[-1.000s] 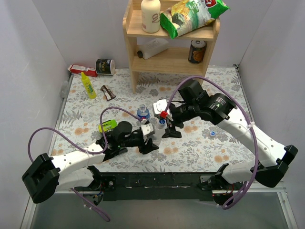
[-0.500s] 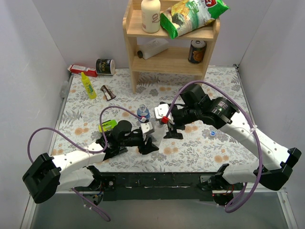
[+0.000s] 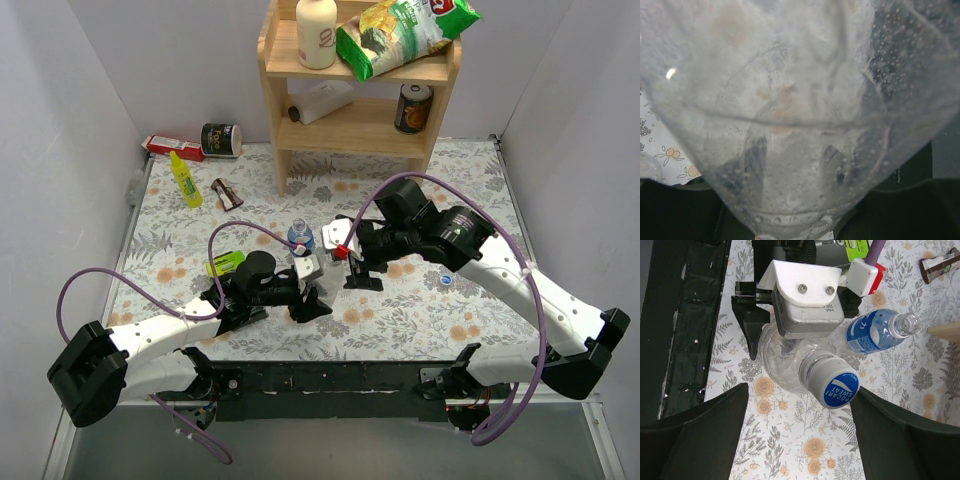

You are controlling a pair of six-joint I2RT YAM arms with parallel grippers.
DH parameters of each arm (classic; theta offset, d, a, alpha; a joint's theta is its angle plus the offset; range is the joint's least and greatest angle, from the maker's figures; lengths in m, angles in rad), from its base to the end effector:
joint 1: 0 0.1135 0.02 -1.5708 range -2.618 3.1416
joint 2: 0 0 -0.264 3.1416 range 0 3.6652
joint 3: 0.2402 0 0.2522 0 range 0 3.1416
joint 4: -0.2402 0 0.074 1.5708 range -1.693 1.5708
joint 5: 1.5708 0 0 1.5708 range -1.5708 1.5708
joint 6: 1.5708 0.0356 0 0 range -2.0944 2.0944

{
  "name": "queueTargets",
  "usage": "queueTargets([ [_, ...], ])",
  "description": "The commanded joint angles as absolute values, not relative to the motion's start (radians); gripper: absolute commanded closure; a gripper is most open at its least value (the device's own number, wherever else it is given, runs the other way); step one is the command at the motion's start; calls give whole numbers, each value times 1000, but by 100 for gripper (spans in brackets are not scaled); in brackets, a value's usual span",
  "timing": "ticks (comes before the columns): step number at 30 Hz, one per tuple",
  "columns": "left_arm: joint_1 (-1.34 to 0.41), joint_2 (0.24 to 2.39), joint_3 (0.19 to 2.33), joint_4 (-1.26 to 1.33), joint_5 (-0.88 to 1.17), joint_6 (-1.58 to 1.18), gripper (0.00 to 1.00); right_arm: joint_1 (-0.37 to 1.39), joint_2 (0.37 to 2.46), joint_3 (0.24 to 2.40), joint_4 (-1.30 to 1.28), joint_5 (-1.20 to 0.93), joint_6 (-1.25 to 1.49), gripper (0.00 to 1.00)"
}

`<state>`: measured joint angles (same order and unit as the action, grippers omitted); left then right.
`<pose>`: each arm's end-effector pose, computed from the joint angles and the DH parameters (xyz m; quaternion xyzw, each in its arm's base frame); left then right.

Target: Screw on the bottle caps

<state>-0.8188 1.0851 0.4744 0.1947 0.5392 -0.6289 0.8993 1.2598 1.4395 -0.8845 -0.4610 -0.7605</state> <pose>0.1420 -0.1786 0.2134 0.2213 0.7902 -0.5157 0.2464 0.1432 0.2057 0.3990 -0.7168 0.5257 0.2352 0.3931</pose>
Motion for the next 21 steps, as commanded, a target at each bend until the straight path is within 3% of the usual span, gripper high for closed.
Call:
queueTargets([
  [1, -805, 1065, 494, 239, 532, -644, 100, 914, 1270, 1477, -957, -454, -765, 13],
  [21, -805, 1025, 485, 137, 557, -505, 100, 893, 1310, 1597, -1058, -319, -837, 17],
])
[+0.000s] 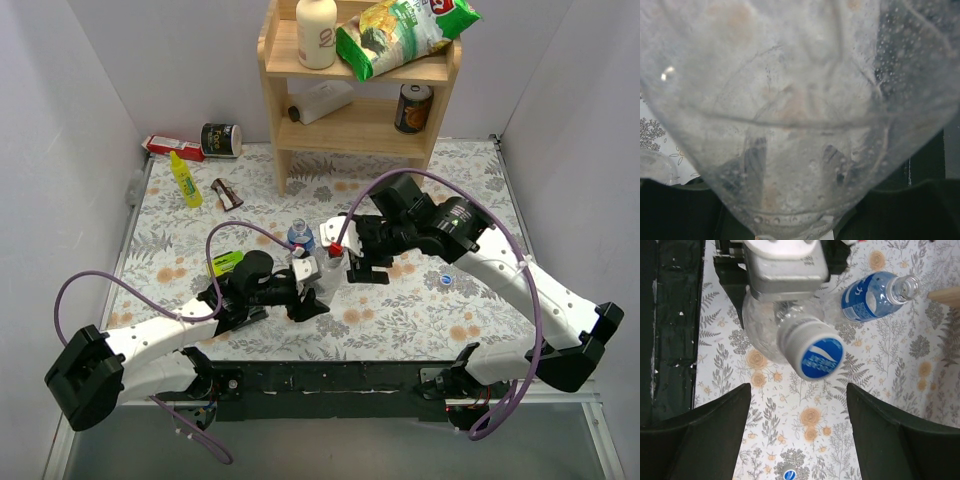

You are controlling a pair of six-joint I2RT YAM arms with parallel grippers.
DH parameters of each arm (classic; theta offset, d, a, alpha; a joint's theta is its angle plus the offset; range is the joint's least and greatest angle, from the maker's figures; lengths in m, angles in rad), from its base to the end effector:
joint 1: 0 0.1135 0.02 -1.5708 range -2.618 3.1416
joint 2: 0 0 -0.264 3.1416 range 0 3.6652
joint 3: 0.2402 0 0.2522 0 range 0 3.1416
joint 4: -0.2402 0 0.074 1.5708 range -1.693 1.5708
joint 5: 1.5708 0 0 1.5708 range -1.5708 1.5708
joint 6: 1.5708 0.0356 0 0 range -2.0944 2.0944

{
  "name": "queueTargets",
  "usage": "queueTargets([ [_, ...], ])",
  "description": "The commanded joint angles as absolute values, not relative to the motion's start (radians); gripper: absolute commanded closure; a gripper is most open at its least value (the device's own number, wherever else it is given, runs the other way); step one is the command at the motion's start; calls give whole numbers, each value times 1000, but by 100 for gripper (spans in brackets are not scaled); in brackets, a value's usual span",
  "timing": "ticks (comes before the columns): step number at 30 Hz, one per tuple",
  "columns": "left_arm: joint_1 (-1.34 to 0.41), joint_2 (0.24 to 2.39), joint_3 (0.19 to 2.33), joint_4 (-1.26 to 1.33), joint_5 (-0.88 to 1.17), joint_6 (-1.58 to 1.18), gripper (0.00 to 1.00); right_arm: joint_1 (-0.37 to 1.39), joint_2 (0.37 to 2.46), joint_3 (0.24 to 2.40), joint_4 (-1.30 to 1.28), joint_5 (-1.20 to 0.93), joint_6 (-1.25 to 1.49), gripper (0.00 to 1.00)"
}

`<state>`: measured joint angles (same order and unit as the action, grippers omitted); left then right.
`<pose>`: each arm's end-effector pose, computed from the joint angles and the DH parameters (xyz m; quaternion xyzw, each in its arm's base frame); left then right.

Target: Screw on the bottle caps

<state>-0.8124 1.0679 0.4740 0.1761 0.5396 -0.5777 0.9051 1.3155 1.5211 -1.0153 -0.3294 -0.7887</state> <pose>0.1414 -0.1758 0.2150 0.2389 0.7855 -0.5081 0.2604 0.1485 0.2078 0.3997 -0.7265 0.5610 0.1733 0.3569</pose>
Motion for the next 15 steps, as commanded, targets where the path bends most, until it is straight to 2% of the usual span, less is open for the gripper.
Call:
queueTargets([
  [1, -805, 1025, 485, 126, 560, -496, 100, 893, 1313, 1606, -1072, -322, -841, 17],
  [5, -805, 1009, 485, 54, 575, -404, 100, 887, 1316, 1641, -1091, -340, -894, 24],
  [15, -805, 1015, 505, -38, 594, -295, 100, 888, 1318, 1654, -1156, -517, -1075, 28],
])
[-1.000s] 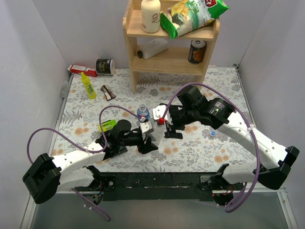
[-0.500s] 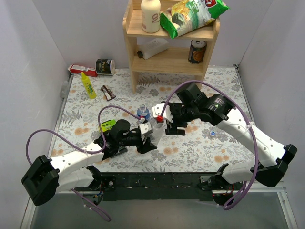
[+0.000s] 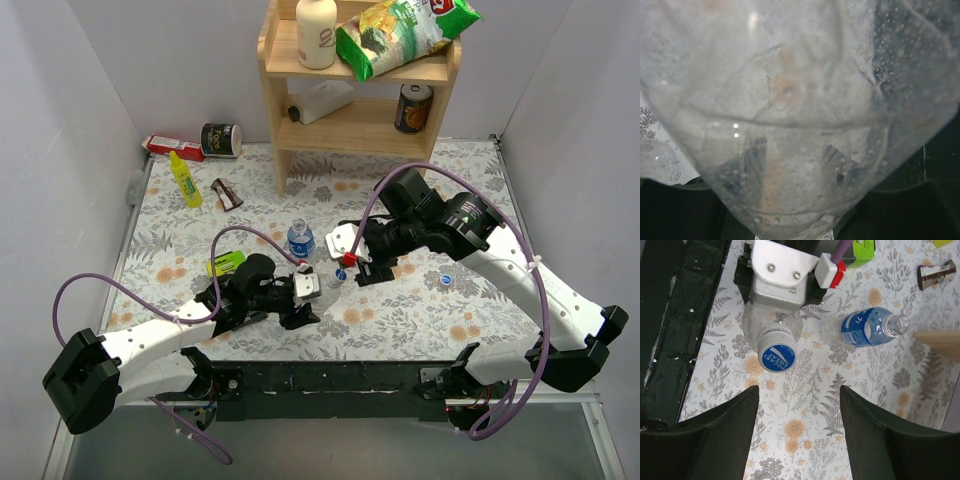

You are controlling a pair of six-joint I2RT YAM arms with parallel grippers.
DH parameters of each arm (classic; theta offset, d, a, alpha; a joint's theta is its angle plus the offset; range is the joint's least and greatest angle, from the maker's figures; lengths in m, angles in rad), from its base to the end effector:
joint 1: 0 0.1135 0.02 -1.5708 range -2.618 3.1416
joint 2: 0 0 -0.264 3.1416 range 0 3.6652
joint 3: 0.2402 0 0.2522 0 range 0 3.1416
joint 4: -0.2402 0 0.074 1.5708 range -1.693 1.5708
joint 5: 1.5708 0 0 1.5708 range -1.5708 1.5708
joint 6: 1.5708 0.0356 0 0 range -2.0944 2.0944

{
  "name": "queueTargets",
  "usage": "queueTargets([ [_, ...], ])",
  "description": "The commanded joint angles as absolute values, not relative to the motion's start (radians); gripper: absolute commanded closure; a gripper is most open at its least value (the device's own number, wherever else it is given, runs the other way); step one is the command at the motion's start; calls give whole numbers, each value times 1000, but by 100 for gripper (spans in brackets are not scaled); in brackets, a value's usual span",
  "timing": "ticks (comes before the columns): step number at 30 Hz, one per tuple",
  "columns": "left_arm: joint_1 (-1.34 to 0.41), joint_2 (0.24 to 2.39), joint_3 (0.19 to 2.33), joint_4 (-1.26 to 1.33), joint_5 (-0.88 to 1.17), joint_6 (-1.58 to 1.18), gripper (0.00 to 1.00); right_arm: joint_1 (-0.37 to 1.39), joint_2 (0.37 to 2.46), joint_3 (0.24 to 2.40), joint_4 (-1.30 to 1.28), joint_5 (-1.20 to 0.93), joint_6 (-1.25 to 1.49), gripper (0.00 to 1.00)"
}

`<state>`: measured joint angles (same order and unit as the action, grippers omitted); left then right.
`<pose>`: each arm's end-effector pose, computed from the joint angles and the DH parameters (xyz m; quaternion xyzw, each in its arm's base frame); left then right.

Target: Screw on the bottle caps

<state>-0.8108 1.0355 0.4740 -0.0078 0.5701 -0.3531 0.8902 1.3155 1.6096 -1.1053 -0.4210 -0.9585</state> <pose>0.1323 -0.1670 0.2049 0.3225 0.7892 -0.4593 0.2493 0.1421 0.1986 0.4202 -0.7716 0.4853 0.1816 0.3690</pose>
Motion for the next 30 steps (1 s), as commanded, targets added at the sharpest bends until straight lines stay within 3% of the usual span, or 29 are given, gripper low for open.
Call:
queueTargets([
  [1, -805, 1015, 505, -38, 594, -295, 100, 888, 1324, 1663, -1164, -525, -1083, 29],
  [30, -805, 1039, 506, -6, 597, -293, 100, 951, 1367, 1618, -1170, -572, -1167, 44],
])
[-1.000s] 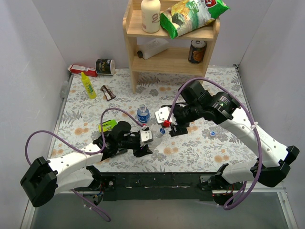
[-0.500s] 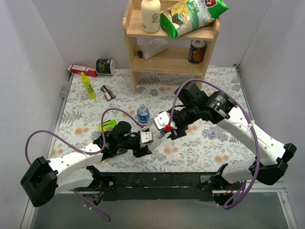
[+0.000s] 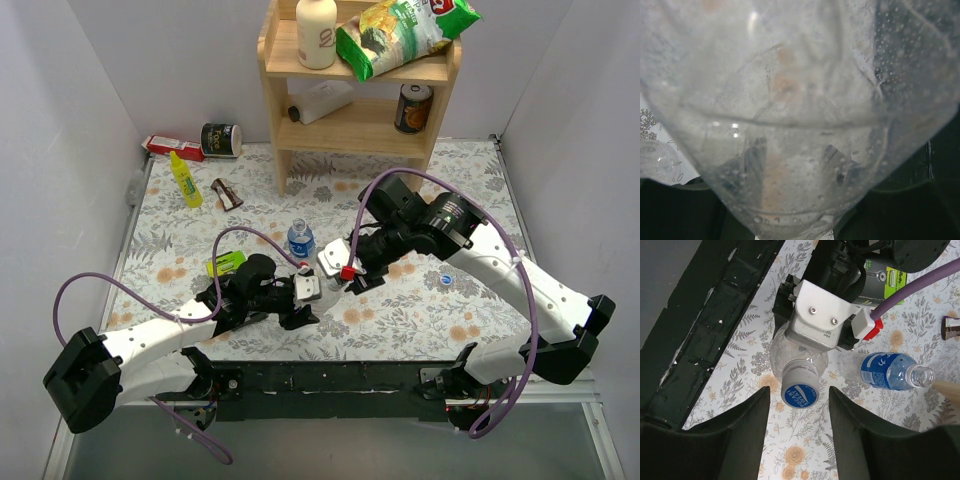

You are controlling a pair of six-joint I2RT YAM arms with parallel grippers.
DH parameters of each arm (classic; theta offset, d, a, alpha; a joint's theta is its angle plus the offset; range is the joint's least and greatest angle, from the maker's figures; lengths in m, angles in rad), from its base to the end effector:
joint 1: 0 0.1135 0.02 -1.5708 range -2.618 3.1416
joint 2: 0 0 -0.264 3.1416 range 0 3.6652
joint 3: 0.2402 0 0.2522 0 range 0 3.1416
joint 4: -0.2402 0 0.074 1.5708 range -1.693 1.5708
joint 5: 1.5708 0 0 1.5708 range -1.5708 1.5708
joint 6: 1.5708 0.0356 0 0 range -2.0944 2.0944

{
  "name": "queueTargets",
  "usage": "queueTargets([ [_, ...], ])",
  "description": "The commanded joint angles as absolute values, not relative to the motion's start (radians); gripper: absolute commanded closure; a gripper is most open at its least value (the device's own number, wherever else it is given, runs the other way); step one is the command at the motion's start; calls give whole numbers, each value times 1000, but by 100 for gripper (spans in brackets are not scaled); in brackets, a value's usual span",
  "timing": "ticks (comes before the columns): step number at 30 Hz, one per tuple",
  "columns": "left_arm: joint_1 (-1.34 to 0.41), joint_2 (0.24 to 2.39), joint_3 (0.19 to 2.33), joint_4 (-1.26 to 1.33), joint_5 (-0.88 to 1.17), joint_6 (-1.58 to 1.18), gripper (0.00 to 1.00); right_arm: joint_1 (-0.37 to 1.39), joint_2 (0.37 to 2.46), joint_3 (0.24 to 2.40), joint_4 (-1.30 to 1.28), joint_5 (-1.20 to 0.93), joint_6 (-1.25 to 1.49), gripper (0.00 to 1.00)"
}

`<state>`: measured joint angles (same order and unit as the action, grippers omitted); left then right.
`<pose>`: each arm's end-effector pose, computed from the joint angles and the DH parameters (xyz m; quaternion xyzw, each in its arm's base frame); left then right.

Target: Screw on the bottle caps

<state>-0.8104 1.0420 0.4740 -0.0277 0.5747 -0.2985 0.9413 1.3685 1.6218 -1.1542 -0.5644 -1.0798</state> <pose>0.1318 -0.1666 0.2020 0.3429 0.7860 -0.4494 0.2501 0.1340 0.2163 0.4100 -0.8170 0.4045 0.2405 0.3332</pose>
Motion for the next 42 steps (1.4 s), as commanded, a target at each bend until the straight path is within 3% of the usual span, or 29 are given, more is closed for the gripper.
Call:
queueTargets([
  [1, -805, 1040, 506, -6, 598, -293, 100, 953, 1365, 1617, -1166, -572, -1164, 45],
  [9, -805, 1046, 512, -5, 597, -299, 100, 966, 1367, 1588, -1149, -558, -1161, 50],
  [19, -805, 1031, 519, -18, 526, -270, 100, 969, 1404, 1624, -1219, -528, -1169, 74],
  [23, -805, 1017, 517, 27, 505, -278, 100, 969, 1405, 1606, -1216, -526, -1143, 75],
  [36, -808, 1020, 514, 242, 259, -397, 100, 953, 1485, 1578, -1023, -506, -542, 82],
  [42, -811, 1029, 494, 255, 164, -445, 100, 829, 1560, 1607, -953, -658, -273, 83],
])
